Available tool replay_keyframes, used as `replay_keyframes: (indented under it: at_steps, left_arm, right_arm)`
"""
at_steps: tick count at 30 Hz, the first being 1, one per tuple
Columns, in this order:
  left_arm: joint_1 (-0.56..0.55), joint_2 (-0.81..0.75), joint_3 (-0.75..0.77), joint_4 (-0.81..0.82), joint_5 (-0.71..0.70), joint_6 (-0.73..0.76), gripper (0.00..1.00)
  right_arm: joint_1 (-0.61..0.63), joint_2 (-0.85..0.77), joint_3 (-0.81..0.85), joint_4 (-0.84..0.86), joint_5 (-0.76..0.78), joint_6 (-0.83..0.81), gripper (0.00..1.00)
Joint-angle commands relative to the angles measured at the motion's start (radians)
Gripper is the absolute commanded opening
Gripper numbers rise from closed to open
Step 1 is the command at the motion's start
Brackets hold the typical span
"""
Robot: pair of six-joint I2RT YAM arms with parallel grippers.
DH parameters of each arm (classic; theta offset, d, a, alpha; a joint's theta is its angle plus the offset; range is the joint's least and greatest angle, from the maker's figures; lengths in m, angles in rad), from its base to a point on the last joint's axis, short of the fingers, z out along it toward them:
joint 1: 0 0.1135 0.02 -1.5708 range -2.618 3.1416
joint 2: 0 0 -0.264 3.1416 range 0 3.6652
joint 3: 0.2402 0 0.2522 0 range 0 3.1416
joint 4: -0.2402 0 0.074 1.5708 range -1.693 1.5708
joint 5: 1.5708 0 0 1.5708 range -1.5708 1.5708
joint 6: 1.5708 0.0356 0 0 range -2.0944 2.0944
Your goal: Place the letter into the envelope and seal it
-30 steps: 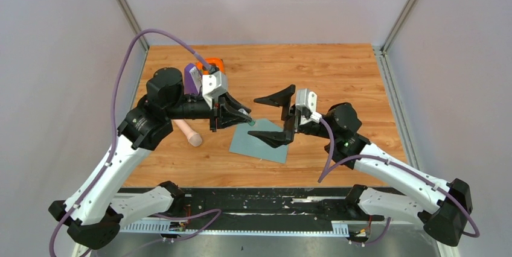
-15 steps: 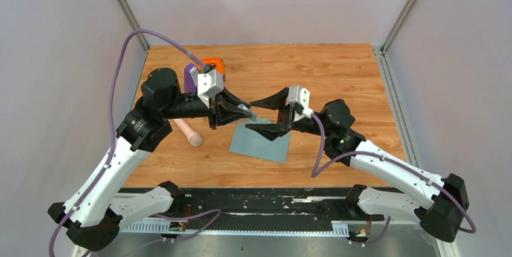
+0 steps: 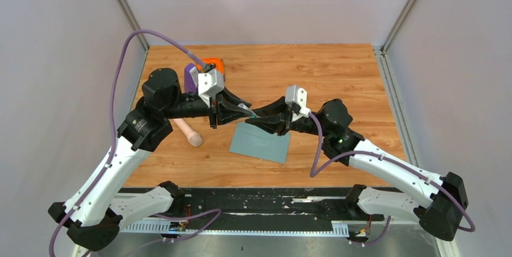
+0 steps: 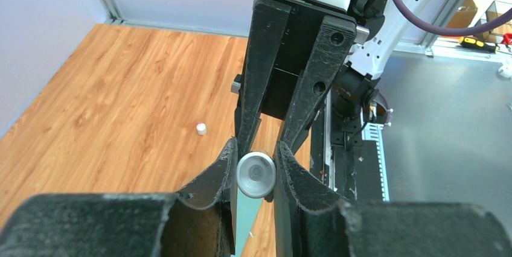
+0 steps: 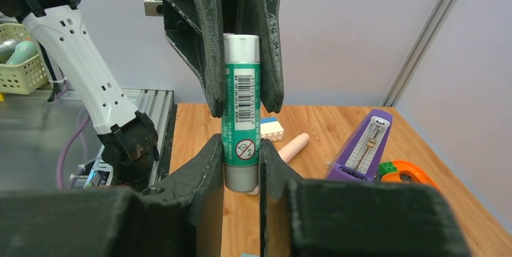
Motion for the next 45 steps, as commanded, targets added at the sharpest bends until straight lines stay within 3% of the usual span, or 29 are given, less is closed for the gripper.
replay_keyframes:
  at_steps: [1,2,3,5,7,11,18,29,37,41,43,44,45]
  left_arm:
    - [-0.009,-0.008,0.003,0.011,-0.002,-0.003,0.16]
    - [-0.009,-0.01,0.011,-0.018,-0.017,0.014,0.29]
    - [-0.009,-0.012,0.02,-0.04,-0.025,0.028,0.59]
    - [-0.008,-0.011,0.057,-0.124,-0.059,0.08,0.88]
    - [-0.007,0.0,0.107,-0.218,-0.126,0.111,0.95]
    - [0.0,0.026,0.158,-0.324,-0.229,0.069,0.95]
    - [0.01,0.075,0.115,-0.265,-0.195,-0.179,0.85]
    - [0.027,0.114,0.126,-0.221,-0.261,-0.255,0.68]
    - [0.028,0.13,0.123,-0.219,-0.281,-0.238,0.63]
    - [0.028,0.13,0.137,-0.24,-0.211,-0.128,0.61]
    - [0.028,0.12,0.173,-0.301,-0.059,0.082,0.69]
    - [0.029,0.105,0.182,-0.326,-0.039,0.254,0.76]
    - [0.028,0.096,0.193,-0.366,-0.025,0.328,0.78]
  right_arm:
    - [0.0,-0.011,0.04,-0.039,0.012,-0.003,0.0]
    - [-0.002,-0.015,0.049,-0.079,0.014,-0.027,0.0]
    - [-0.004,-0.022,0.061,-0.137,0.038,-0.051,0.0]
    - [-0.002,-0.03,0.089,-0.251,0.126,-0.105,0.0]
    - [-0.001,-0.045,0.1,-0.337,0.219,-0.155,0.0]
    - [0.015,-0.089,0.072,-0.381,0.363,-0.273,0.0]
    - [0.078,-0.066,0.087,-0.399,0.516,-0.443,0.0]
    - [0.114,-0.049,0.091,-0.401,0.529,-0.491,0.0]
    - [0.129,-0.045,0.09,-0.398,0.506,-0.504,0.0]
    - [0.132,-0.049,0.087,-0.399,0.488,-0.511,0.0]
    - [0.132,-0.053,0.085,-0.399,0.469,-0.512,0.0]
    - [0.133,-0.054,0.085,-0.4,0.463,-0.512,0.0]
    - [0.132,-0.054,0.086,-0.403,0.461,-0.513,0.0]
